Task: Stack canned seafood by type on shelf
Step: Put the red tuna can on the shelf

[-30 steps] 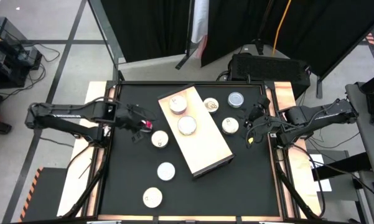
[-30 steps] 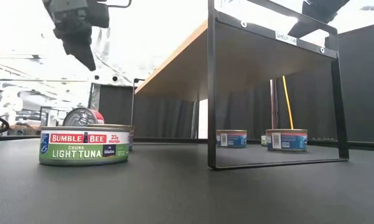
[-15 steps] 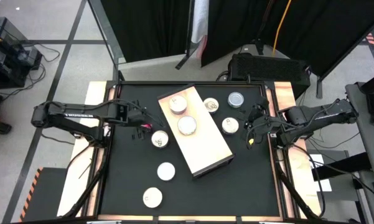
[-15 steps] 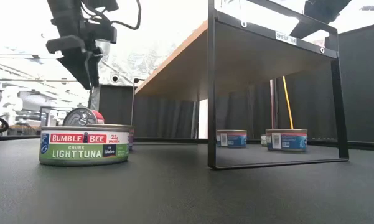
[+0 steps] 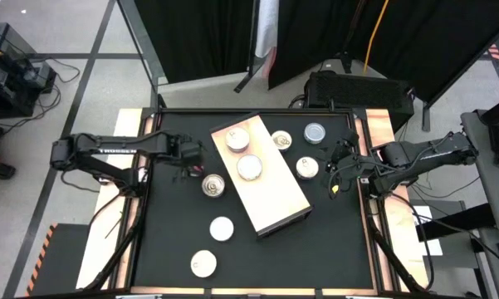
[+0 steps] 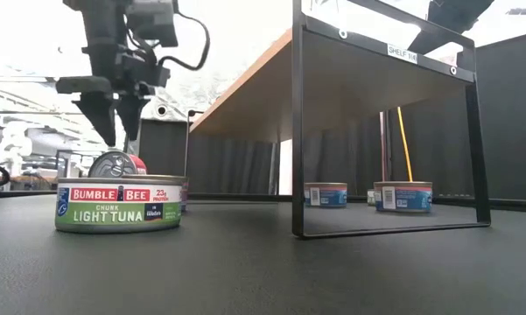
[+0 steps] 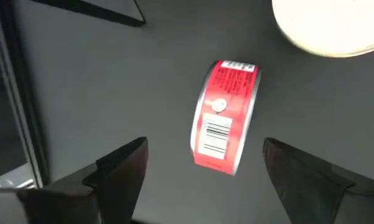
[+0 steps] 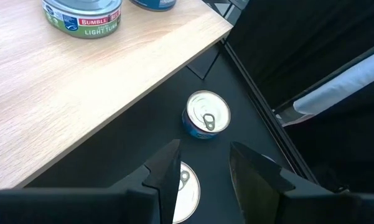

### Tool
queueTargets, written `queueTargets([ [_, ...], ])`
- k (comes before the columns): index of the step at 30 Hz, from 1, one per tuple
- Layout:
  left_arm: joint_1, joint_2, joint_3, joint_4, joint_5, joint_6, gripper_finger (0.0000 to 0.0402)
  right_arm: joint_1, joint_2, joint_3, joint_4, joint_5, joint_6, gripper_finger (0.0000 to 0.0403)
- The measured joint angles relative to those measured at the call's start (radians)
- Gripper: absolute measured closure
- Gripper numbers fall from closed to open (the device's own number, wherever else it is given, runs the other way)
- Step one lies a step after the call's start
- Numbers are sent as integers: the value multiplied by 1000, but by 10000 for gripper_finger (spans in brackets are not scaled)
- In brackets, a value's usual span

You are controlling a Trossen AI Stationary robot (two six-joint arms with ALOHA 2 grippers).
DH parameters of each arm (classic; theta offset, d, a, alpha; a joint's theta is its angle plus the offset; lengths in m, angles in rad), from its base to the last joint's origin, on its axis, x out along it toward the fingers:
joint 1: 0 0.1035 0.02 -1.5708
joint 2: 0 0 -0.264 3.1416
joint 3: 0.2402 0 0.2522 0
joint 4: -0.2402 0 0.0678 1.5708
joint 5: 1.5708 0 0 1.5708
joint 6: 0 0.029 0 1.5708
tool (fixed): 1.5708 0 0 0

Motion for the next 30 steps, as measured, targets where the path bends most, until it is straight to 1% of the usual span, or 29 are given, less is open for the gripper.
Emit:
queueTargets([
  [8,46,68,0,17,52,30,82,0,0,0,0,-26,0,273],
  [11,50,87,0,18,54,44,91,0,0,0,0,-26,0,273],
  [14,55,107,0,22,73,53,112,0,0,0,0,-26,0,273],
  [21,55,149,0,26,73,55,167,0,0,0,1,-26,0,273],
  [30,54,168,1,27,82,46,256,0,0,0,1,-26,-2,273],
])
